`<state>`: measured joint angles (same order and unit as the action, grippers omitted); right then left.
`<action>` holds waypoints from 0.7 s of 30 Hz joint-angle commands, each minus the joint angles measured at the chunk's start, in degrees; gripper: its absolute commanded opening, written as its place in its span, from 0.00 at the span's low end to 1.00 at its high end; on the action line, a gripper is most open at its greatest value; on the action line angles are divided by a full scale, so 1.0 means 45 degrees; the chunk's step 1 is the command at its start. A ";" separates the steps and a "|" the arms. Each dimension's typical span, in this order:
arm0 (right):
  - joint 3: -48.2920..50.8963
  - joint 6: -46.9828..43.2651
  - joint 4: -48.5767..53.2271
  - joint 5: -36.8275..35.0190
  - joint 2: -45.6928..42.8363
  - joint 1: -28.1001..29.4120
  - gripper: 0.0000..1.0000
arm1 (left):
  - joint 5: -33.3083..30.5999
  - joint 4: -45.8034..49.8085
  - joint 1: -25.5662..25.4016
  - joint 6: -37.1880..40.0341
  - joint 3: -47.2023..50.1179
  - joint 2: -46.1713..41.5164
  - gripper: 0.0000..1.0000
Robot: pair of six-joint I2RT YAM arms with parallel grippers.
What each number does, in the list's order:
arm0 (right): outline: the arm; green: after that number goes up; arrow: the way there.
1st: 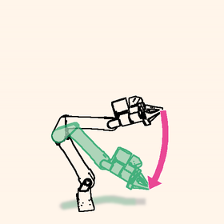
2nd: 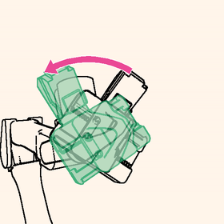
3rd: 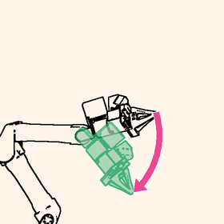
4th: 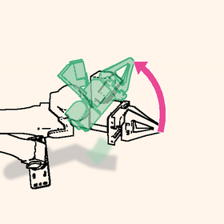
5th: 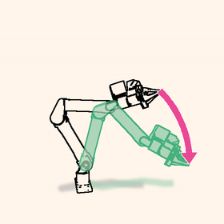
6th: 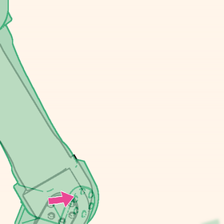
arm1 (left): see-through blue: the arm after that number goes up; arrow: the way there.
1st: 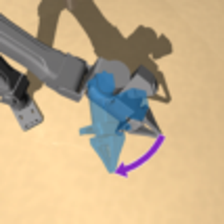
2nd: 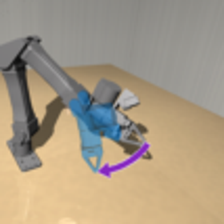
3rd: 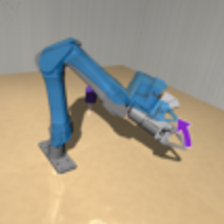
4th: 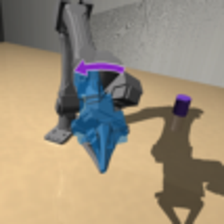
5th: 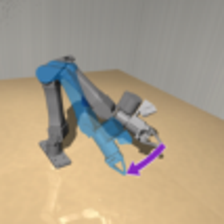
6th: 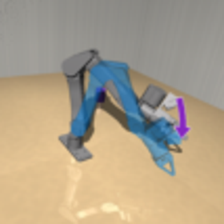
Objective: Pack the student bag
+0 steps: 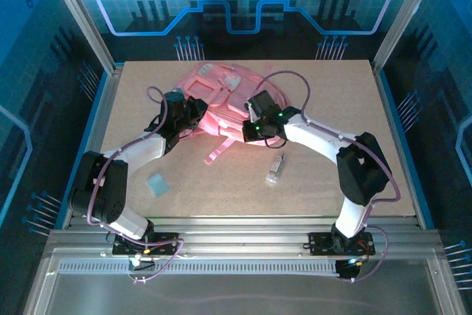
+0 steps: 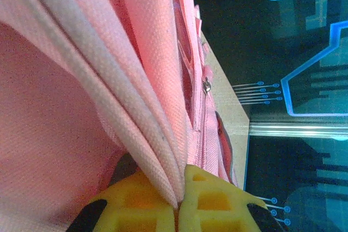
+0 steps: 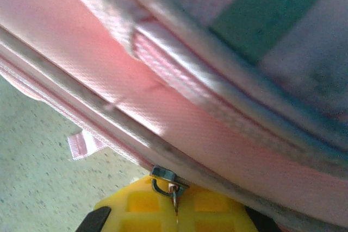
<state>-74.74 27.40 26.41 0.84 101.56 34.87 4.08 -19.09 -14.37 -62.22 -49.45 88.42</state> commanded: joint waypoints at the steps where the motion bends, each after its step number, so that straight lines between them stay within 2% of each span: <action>1: 0.0118 -0.1599 0.3926 -0.1289 -0.0331 -0.1223 0.00 | 0.0084 -0.0848 0.0633 0.0858 -0.0951 -0.0313 0.00; 11: -0.0396 -0.2777 0.5344 -0.1023 -0.0634 -0.2281 0.00 | 0.0674 -0.0222 0.0900 0.1597 -0.1688 0.0190 0.00; 14: -0.0363 -0.2827 0.5285 -0.0434 -0.0723 -0.2532 0.00 | 0.1151 -0.0290 0.0987 0.1730 -0.2085 0.0732 0.00; 16: -0.0309 -0.2807 0.5131 0.0592 -0.0743 -0.2538 0.00 | 0.1218 -0.0184 0.0999 0.2220 -0.2599 0.1314 0.00; 19: 0.0019 -0.2554 0.4153 0.3233 -0.0739 -0.2341 0.00 | 0.1718 0.0109 0.1081 0.2784 -0.3866 0.2683 0.00; 20: 0.0098 -0.2382 0.3803 0.3831 -0.0712 -0.2251 0.00 | 0.2060 0.0213 0.1144 0.2740 -0.4298 0.3139 0.05; 21: 0.0160 -0.2172 0.3349 0.4494 -0.0614 -0.2124 0.00 | 0.2524 0.0313 0.1198 0.2564 -0.4838 0.3722 0.24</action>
<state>-75.96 16.40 38.65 11.99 99.61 25.36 13.15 -14.37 -11.77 -53.65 -64.77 101.32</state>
